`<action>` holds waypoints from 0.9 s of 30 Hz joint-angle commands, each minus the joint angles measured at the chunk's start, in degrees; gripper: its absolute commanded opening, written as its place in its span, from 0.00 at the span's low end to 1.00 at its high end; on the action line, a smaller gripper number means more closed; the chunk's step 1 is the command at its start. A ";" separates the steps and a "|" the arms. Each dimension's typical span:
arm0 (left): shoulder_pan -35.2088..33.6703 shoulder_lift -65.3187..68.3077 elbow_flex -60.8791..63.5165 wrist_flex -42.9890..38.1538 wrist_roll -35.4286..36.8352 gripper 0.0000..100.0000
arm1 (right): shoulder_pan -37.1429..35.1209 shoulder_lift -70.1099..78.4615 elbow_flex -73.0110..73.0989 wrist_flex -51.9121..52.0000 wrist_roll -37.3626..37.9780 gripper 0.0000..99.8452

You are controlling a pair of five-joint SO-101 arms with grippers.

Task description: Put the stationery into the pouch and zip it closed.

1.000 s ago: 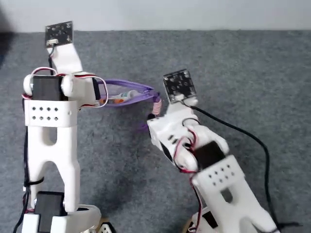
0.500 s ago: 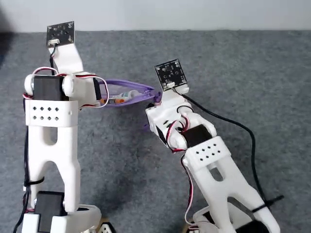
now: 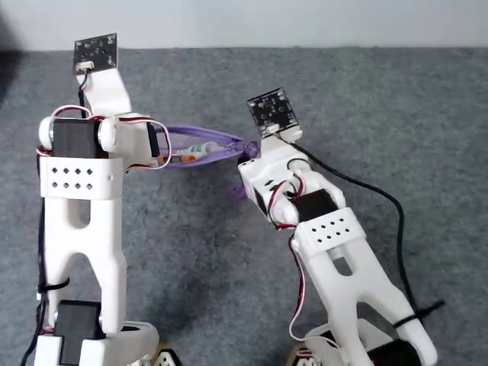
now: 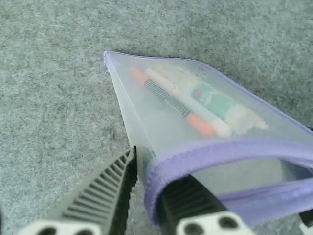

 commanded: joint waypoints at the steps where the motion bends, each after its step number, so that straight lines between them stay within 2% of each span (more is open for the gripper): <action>1: 0.44 -0.88 -0.13 1.05 0.44 0.01 | 1.36 -3.30 -0.35 2.33 2.20 0.01; 11: -0.35 -0.88 -0.40 0.97 0.26 0.02 | 0.40 -12.26 -0.62 12.26 2.46 0.01; 17: -4.75 -1.14 -0.66 -0.53 0.44 0.15 | -6.37 -22.73 -0.62 21.58 2.73 0.01; 22: -4.40 -4.13 -1.27 -3.16 0.44 0.16 | -11.21 -28.18 -0.62 24.13 4.57 0.01; 27: -3.60 -4.75 -1.27 -8.26 0.44 0.16 | -12.70 -29.49 -0.44 27.65 3.87 0.01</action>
